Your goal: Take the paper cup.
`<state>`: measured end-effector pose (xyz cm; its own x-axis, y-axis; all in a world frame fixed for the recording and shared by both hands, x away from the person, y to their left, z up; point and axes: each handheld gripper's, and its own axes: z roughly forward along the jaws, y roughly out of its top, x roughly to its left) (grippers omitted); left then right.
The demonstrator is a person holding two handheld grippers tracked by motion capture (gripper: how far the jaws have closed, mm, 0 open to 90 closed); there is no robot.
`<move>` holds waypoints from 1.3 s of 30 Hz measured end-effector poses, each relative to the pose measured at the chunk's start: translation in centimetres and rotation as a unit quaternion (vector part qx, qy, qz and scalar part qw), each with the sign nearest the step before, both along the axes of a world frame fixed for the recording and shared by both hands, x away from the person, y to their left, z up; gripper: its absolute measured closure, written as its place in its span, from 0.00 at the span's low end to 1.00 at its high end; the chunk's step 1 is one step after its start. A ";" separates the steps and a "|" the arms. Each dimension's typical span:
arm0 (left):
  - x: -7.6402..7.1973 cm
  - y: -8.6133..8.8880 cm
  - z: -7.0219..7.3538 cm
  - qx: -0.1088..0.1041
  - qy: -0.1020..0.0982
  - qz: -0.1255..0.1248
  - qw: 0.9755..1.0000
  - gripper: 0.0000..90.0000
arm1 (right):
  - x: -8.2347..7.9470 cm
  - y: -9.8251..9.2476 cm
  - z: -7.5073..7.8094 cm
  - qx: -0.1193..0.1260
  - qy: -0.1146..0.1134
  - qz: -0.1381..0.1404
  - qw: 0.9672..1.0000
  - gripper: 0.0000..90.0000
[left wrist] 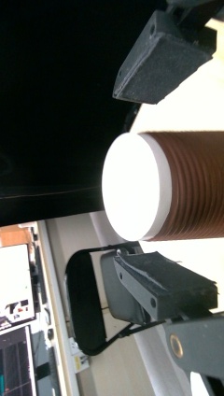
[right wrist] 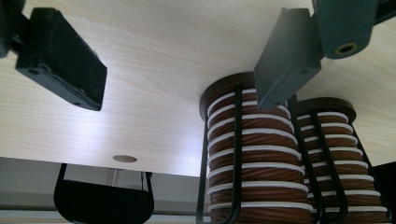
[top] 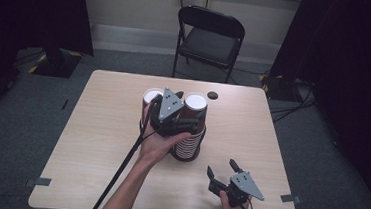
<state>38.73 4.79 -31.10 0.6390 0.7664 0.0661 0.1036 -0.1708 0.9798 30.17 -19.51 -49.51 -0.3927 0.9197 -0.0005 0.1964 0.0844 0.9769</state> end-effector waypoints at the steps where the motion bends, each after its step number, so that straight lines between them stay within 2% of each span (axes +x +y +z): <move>1: 0.4 -0.1 -0.1 -0.004 0.002 0.003 1.000 0.19 | 0.0 0.0 0.0 0.000 0.001 0.001 1.000 0.18; 4: 0.5 -0.3 -0.1 -0.009 0.002 -0.002 1.000 0.19 | 0.0 0.0 0.0 0.000 0.002 0.001 1.000 0.18; 6: 0.9 -0.8 0.1 0.006 0.002 0.005 1.000 0.17 | 0.0 0.0 0.0 0.000 0.002 0.002 1.000 0.18; 7: 0.9 -0.8 0.1 0.006 0.002 0.005 1.000 0.17 | 0.0 0.0 0.0 0.000 0.002 0.002 1.000 0.18; 9: 1.3 -1.2 0.2 0.014 0.007 0.006 1.000 0.18 | 0.0 0.0 0.0 0.000 0.002 0.003 1.000 0.18; 12: 1.5 -1.3 0.1 0.008 0.013 0.005 1.000 0.17 | 0.0 0.0 0.0 0.000 0.000 0.003 1.000 0.18; 13: 1.8 -1.6 0.0 0.018 0.020 0.005 1.000 0.17 | 0.0 0.0 0.0 -0.001 0.001 0.003 1.000 0.18; 14: 1.8 -1.6 0.0 0.018 0.020 0.005 1.000 0.17 | 0.0 0.0 0.0 -0.001 0.001 0.003 1.000 0.18; 15: 2.0 -1.8 0.0 0.014 0.032 0.000 0.999 0.17 | 0.0 0.0 0.0 -0.001 0.001 0.004 1.000 0.18; 18: 2.0 -2.0 -0.2 0.017 0.030 0.007 0.999 0.18 | 0.0 0.0 0.0 -0.002 0.002 0.005 1.000 0.18; 21: 2.4 -2.4 -0.6 0.037 0.033 0.007 0.999 0.17 | 0.0 0.0 0.0 0.000 0.000 0.005 1.000 0.18; 27: 2.9 -2.4 -1.0 0.042 0.046 0.004 0.998 0.20 | 0.0 0.0 0.0 -0.001 -0.001 0.005 1.000 0.18; 28: 3.0 -2.3 -1.0 0.048 0.045 0.003 0.998 0.20 | 0.0 0.0 0.0 -0.001 -0.002 0.003 1.000 0.18; 29: 3.1 -2.3 -1.3 0.043 0.054 0.004 0.998 0.23 | 0.0 0.0 0.0 -0.002 -0.001 0.003 1.000 0.18; 33: 3.4 -2.1 -1.4 0.036 0.059 -0.003 0.998 0.24 | 0.0 0.1 0.0 -0.003 -0.002 0.003 1.000 0.18; 39: 3.5 -2.0 -1.3 0.038 0.063 -0.006 0.997 0.25 | 0.0 0.1 0.0 -0.003 -0.002 0.003 1.000 0.18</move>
<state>42.26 2.79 -32.36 0.6551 0.7543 0.0428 0.2221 -0.2463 0.9434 30.12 -19.43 -49.50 -0.3987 0.9170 -0.0076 0.1928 0.0919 0.9769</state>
